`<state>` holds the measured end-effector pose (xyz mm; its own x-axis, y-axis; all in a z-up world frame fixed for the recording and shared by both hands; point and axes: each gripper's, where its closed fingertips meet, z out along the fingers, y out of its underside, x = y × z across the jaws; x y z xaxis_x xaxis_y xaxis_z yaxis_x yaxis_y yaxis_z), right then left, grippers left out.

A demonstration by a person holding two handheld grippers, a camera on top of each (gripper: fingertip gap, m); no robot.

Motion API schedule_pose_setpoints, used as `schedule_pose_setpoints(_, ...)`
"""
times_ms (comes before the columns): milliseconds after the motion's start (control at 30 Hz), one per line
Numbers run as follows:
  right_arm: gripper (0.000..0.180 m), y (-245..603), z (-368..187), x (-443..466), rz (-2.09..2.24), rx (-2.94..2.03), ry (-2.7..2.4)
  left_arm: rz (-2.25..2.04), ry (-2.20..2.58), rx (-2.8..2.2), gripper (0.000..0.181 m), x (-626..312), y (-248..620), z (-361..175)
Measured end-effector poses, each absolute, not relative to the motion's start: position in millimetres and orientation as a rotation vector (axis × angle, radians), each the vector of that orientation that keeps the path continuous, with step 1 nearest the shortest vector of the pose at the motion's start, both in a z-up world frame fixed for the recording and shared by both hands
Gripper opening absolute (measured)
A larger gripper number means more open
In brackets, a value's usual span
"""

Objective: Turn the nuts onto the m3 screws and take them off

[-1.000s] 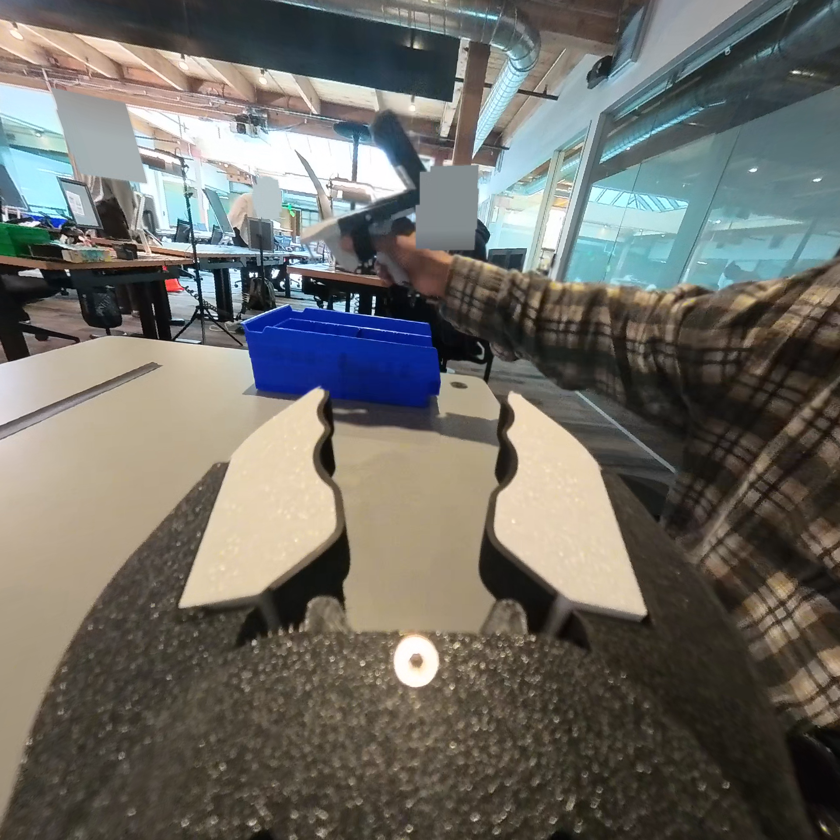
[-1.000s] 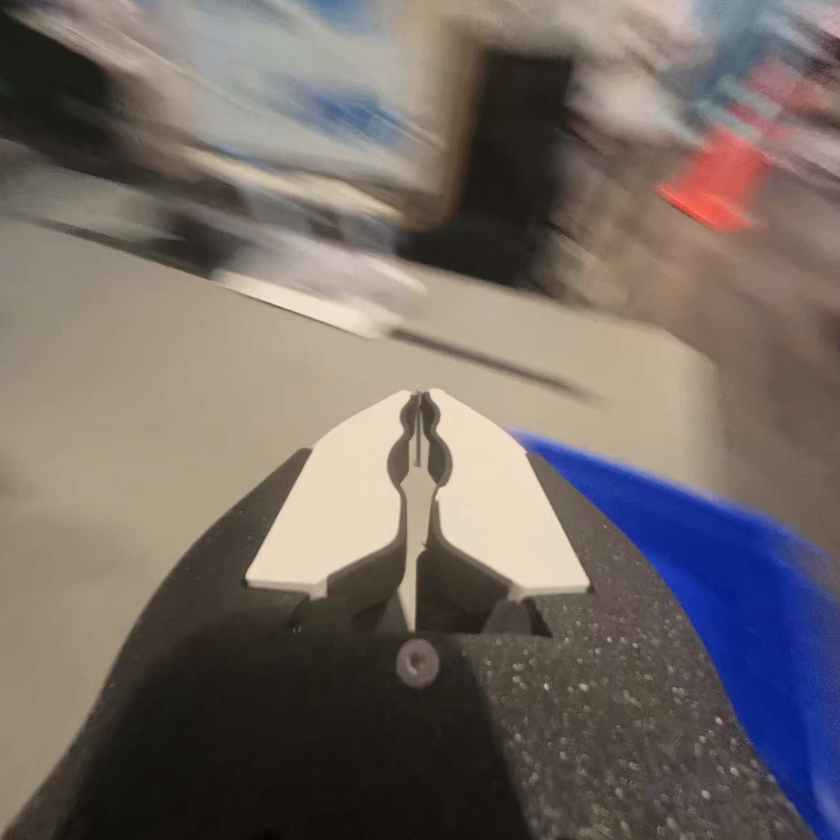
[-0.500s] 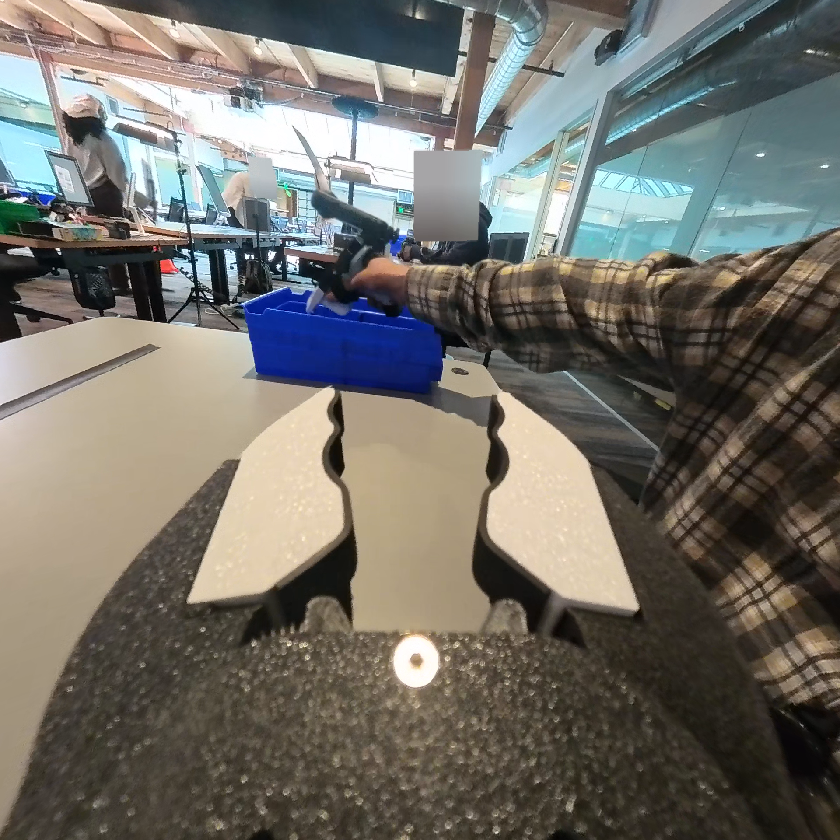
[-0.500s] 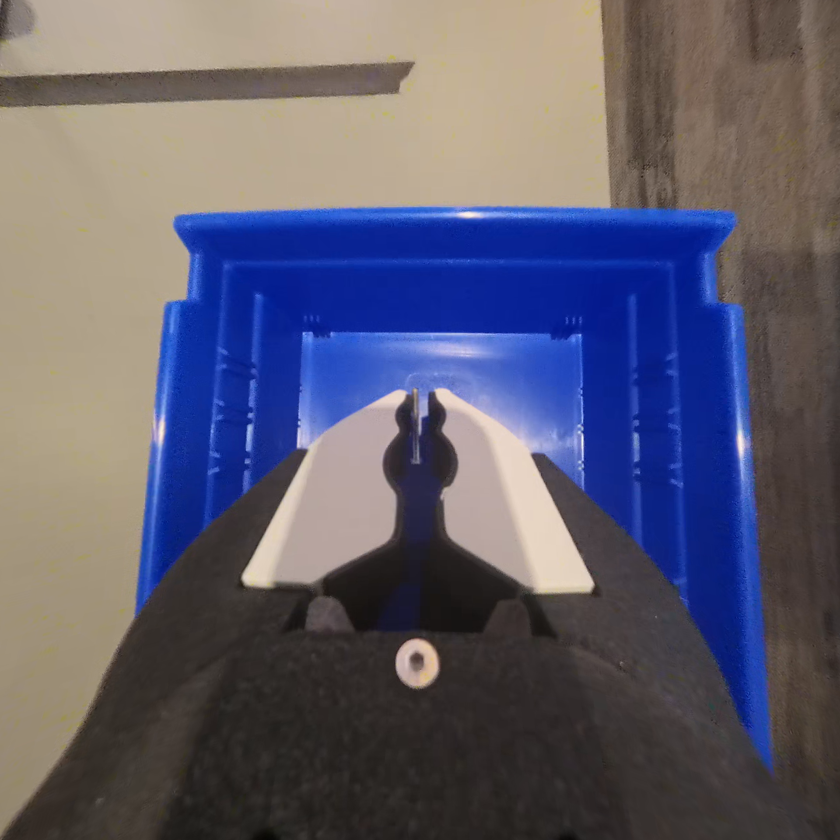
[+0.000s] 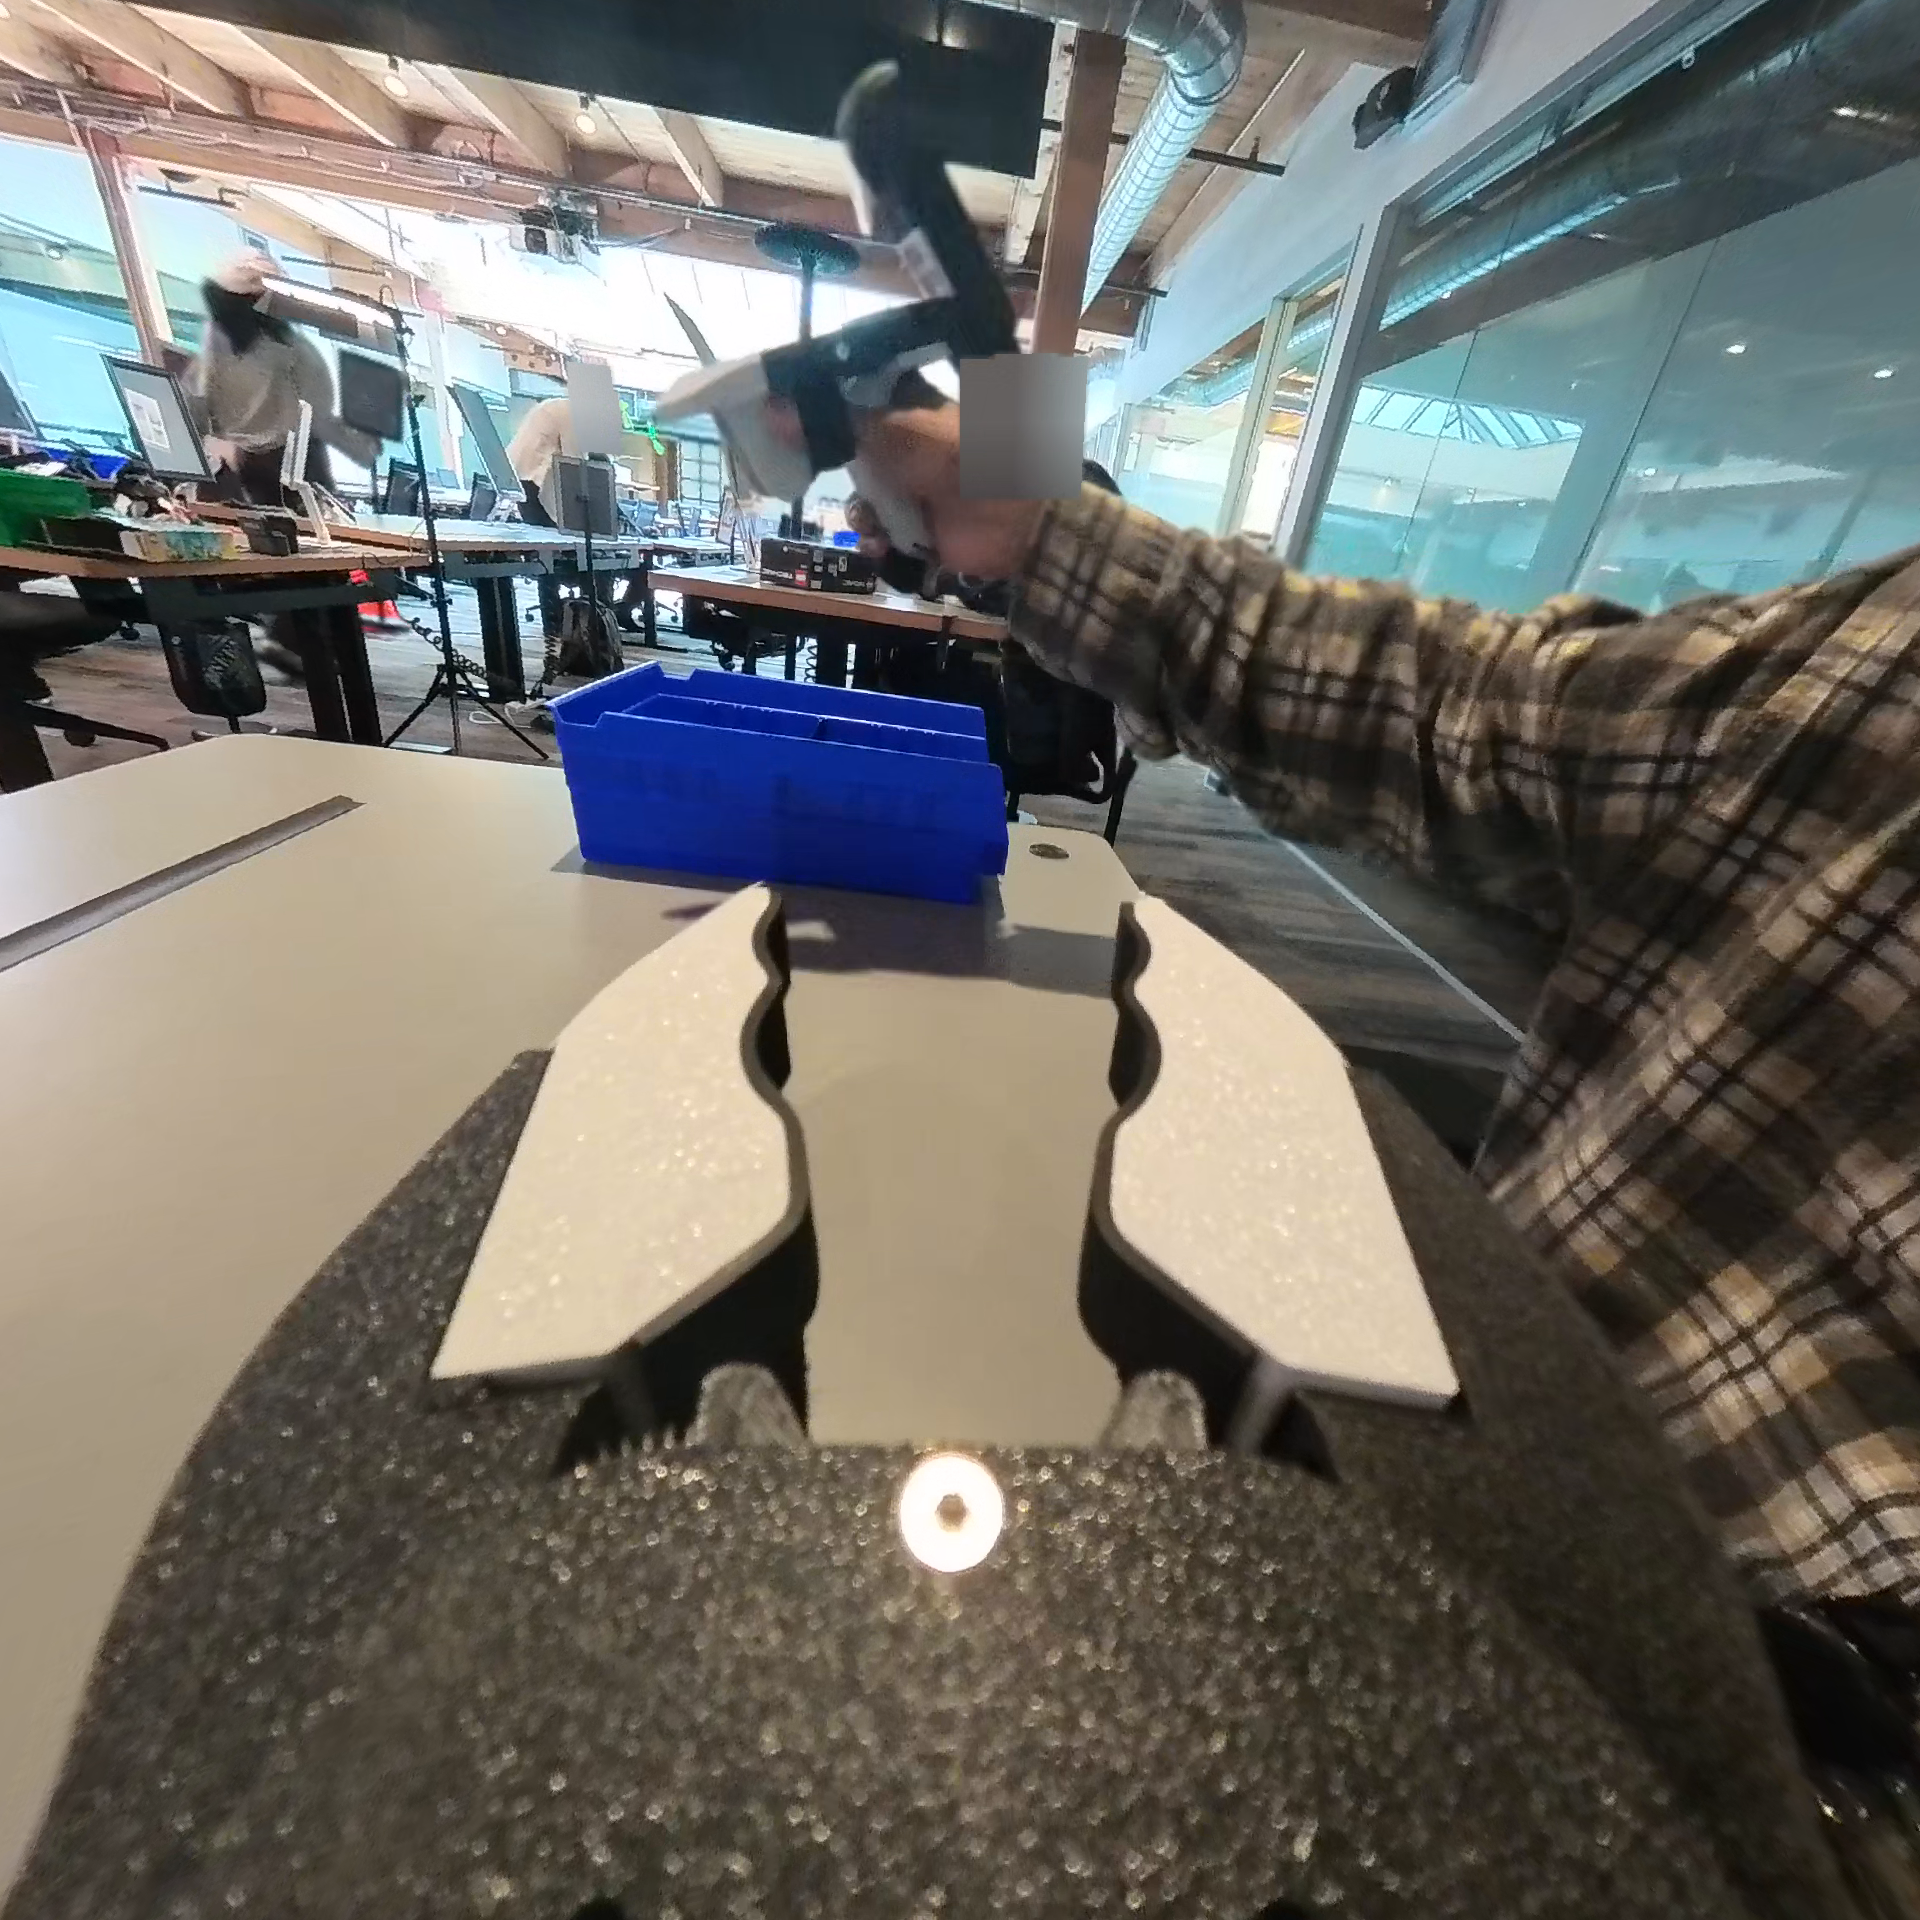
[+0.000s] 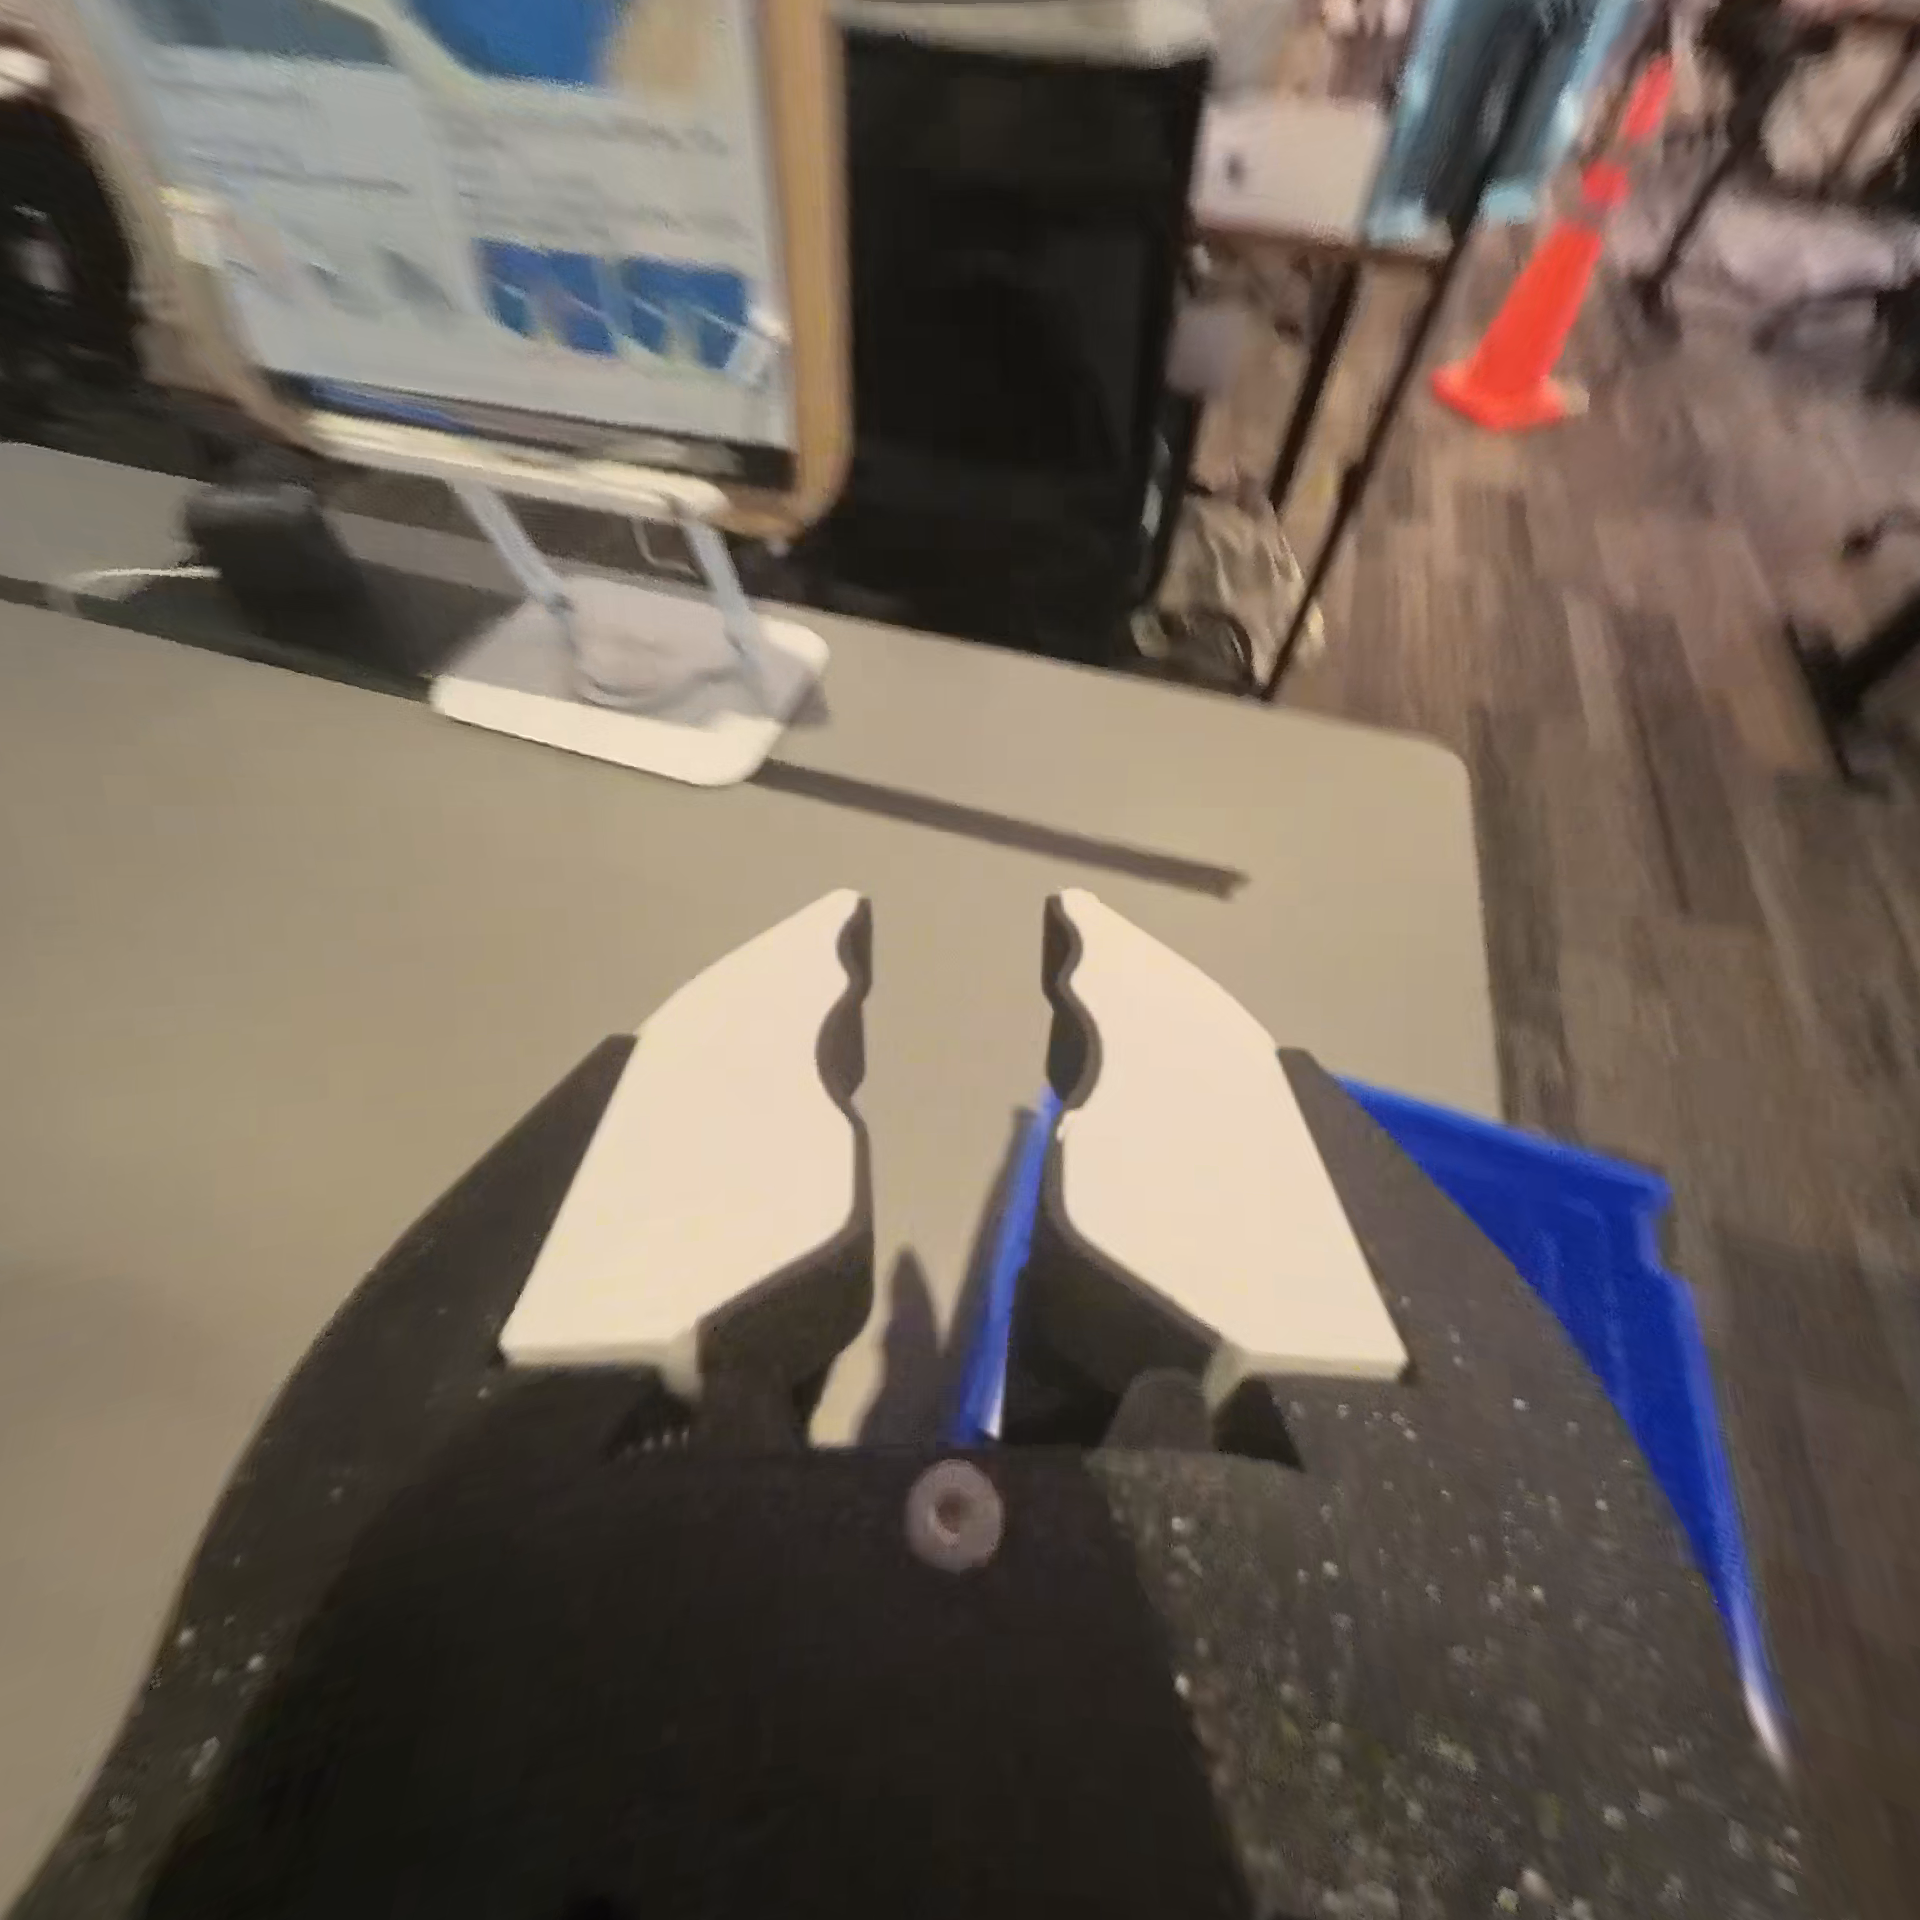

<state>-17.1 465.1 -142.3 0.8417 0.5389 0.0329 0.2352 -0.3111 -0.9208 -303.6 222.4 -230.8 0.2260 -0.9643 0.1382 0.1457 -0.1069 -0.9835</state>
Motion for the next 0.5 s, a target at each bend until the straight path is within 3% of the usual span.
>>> schedule_pose_setpoints(167, 0.040, 411.4, -140.2, -108.0, 0.473, -1.645, -0.705, -1.177, 0.877, -1.305, 0.059, -302.9, 222.4, -231.6)
schedule_pose_setpoints(500, 0.047, 386.4, -236.1, -192.5, 0.605, -1.521, -0.702, -1.162, 0.879, -1.312, 0.058, -304.2, 224.8, -233.8)
